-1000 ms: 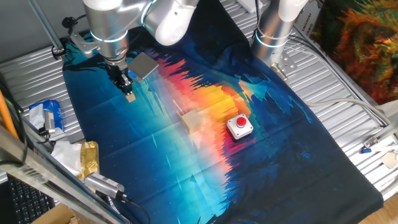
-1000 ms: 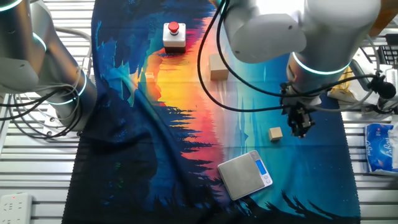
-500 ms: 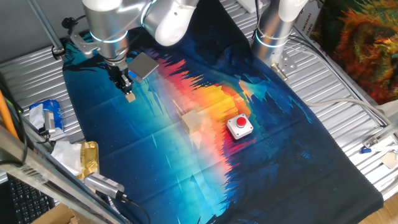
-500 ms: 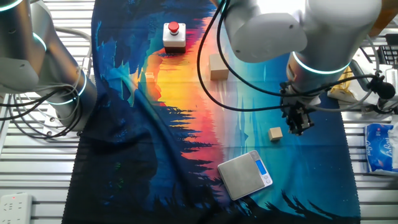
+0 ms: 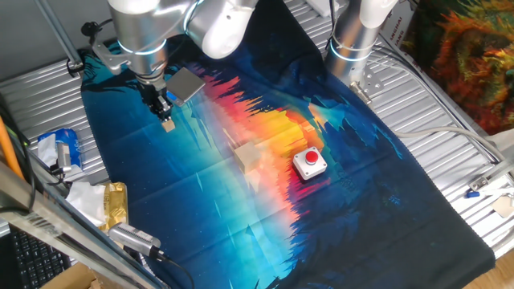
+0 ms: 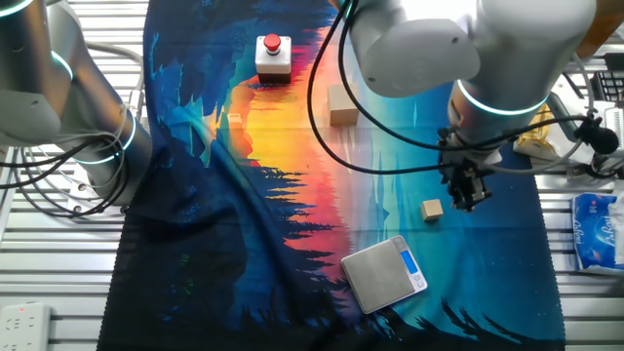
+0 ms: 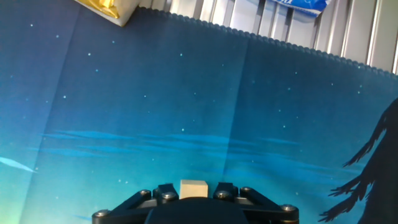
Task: Place the block on the scale
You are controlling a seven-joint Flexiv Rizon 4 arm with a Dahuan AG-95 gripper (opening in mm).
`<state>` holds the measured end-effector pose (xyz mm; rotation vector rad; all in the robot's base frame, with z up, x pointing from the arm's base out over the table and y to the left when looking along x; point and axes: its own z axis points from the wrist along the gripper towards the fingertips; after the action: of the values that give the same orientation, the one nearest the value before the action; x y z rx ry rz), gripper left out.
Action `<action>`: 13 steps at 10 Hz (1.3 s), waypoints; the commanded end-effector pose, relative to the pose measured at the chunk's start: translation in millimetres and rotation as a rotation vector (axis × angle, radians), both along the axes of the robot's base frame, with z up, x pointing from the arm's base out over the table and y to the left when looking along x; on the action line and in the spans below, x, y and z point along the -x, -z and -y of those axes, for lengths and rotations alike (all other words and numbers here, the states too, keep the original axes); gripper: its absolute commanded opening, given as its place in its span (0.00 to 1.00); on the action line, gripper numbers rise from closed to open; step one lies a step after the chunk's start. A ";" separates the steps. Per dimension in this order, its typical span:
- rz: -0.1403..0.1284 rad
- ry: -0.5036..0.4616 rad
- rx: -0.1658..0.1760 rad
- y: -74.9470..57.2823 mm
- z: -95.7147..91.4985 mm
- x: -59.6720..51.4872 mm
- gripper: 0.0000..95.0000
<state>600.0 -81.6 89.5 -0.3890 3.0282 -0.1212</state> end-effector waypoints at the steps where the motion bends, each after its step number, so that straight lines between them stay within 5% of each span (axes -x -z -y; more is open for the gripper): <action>1: -0.005 -0.024 -0.003 -0.4 -0.1 -0.1 0.40; 2: -0.010 -0.033 -0.003 -0.4 -0.1 -0.1 0.40; 4: -0.102 -0.021 -0.004 -0.4 -0.1 -0.1 0.40; 6: -0.129 0.011 -0.001 -0.4 -0.1 -0.1 0.40; 13: -0.134 0.015 0.015 8.5 3.3 -2.4 0.40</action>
<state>600.3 -85.5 80.8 -0.3907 3.1573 -0.1278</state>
